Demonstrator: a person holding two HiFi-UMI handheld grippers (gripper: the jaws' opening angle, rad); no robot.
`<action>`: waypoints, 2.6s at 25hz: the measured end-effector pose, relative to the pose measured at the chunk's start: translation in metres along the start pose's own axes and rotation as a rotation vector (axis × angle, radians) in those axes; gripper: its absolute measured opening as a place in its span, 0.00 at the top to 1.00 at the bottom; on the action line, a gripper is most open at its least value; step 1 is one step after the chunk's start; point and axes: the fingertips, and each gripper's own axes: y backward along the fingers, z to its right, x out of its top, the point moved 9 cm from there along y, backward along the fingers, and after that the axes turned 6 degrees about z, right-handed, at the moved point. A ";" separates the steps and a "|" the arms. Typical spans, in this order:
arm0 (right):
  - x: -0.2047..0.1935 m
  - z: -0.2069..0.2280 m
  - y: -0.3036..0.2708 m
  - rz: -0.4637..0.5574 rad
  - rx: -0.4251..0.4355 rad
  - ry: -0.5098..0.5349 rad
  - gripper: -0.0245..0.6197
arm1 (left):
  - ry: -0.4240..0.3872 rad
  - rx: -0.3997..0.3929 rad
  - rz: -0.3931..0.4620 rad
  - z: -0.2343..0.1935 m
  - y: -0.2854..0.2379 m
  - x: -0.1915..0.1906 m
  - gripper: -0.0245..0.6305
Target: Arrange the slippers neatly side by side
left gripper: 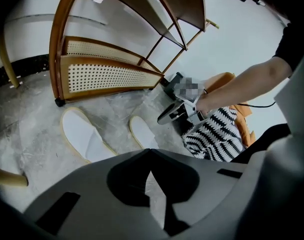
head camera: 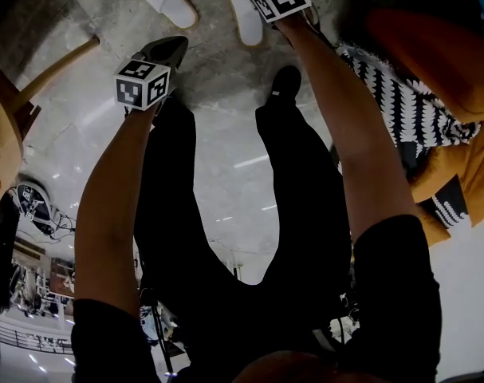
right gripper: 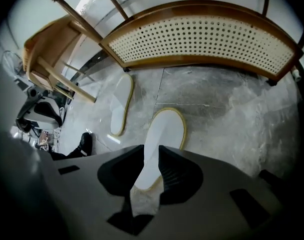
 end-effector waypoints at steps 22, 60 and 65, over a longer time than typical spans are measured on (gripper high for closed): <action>0.003 -0.140 0.283 0.822 0.093 -0.353 0.90 | 0.111 0.089 0.187 0.106 0.134 0.095 0.94; -0.051 -0.002 0.118 0.858 0.066 -0.236 0.91 | 0.238 0.531 -0.042 -0.134 -0.080 0.054 0.74; -0.056 0.006 0.113 0.850 0.066 -0.229 0.91 | 0.246 0.600 -0.048 -0.138 -0.084 0.048 0.91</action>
